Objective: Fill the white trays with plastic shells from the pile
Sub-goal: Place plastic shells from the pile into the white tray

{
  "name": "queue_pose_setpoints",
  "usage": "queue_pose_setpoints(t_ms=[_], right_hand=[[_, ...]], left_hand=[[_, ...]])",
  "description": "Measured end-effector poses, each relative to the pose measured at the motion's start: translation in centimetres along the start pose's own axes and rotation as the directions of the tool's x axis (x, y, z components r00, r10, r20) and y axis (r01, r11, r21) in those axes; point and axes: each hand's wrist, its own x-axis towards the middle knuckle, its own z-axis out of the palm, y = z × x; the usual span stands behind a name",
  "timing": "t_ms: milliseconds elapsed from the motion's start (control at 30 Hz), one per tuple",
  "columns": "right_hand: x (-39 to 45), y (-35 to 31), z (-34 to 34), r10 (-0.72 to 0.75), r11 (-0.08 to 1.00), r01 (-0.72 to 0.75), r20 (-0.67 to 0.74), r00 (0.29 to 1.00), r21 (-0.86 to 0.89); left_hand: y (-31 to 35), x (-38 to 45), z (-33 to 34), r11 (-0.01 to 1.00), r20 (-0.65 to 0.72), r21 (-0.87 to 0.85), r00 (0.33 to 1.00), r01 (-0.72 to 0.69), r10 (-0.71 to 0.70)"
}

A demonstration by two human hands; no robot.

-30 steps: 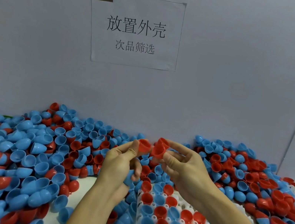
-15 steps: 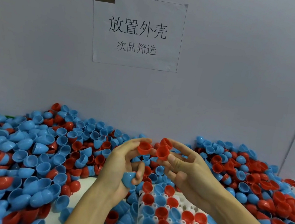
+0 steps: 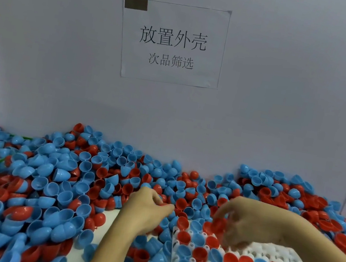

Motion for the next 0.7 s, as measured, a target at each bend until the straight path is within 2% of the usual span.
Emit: queue_pose_setpoints(t_ms=[67,100,133,167,200,233,267,300,367,500,567,633,700], right_hand=[[0.2,-1.4,-0.9,0.087,0.963,-0.054,0.116,0.989,-0.266],[0.5,-2.4,-1.2,0.060,0.937,-0.027,0.084,0.995,-0.349],[1.1,-3.6,-1.3,-0.045,0.931,0.040,-0.007,0.999,-0.364],[1.8,-4.9,-1.5,-0.197,0.951,0.151,-0.154,0.968,-0.268],[2.4,-6.3,-1.5,-0.310,0.951,0.297,-0.318,0.896,-0.088],[2.9,-7.5,-1.5,-0.362,0.893,0.441,-0.439,0.823,0.090],[3.1,-8.7,-1.6,-0.387,0.818,0.542,-0.515,0.765,0.190],[3.3,-9.5,-1.5,-0.403,0.782,0.589,-0.557,0.726,0.203],[3.7,-9.8,-0.8,-0.440,0.802,0.589,-0.568,0.696,0.100],[3.5,-7.2,1.1,-0.400,0.915,0.385,-0.391,0.829,-0.119],[3.0,-6.0,2.0,-0.426,0.902,0.428,-0.295,0.855,-0.064],[2.7,-5.3,2.7,-0.498,0.854,0.519,-0.336,0.799,-0.030],[2.5,-5.0,3.1,-0.539,0.824,0.557,-0.442,0.717,-0.100]], left_hand=[[-0.4,0.1,0.0,0.999,-0.025,0.022,0.999,0.029,-0.028],[-0.5,0.1,0.0,0.999,-0.031,0.021,0.999,0.038,-0.037],[-0.5,0.2,0.0,0.999,-0.033,0.018,0.999,0.043,-0.042],[-0.5,0.2,0.0,0.999,-0.032,0.006,0.998,0.045,-0.045],[-0.5,0.2,0.0,0.999,-0.029,-0.012,0.999,0.046,-0.046],[-0.4,0.3,0.0,0.999,-0.027,-0.029,0.999,0.042,-0.043],[-0.4,0.3,-0.1,0.999,-0.027,-0.039,0.999,0.029,-0.031],[-0.3,0.2,-0.1,0.999,-0.034,-0.047,0.999,0.010,-0.012],[-0.1,0.2,-0.3,0.996,-0.052,-0.087,0.998,-0.027,0.023],[0.6,0.1,-0.4,0.954,-0.095,-0.296,0.995,-0.052,0.025],[1.0,-0.1,-0.5,0.916,-0.084,-0.399,0.996,-0.042,0.010],[1.3,-0.3,-0.6,0.894,-0.027,-0.446,0.999,-0.047,0.039],[1.7,-0.5,-0.6,0.888,0.030,-0.454,0.995,-0.068,0.092]])
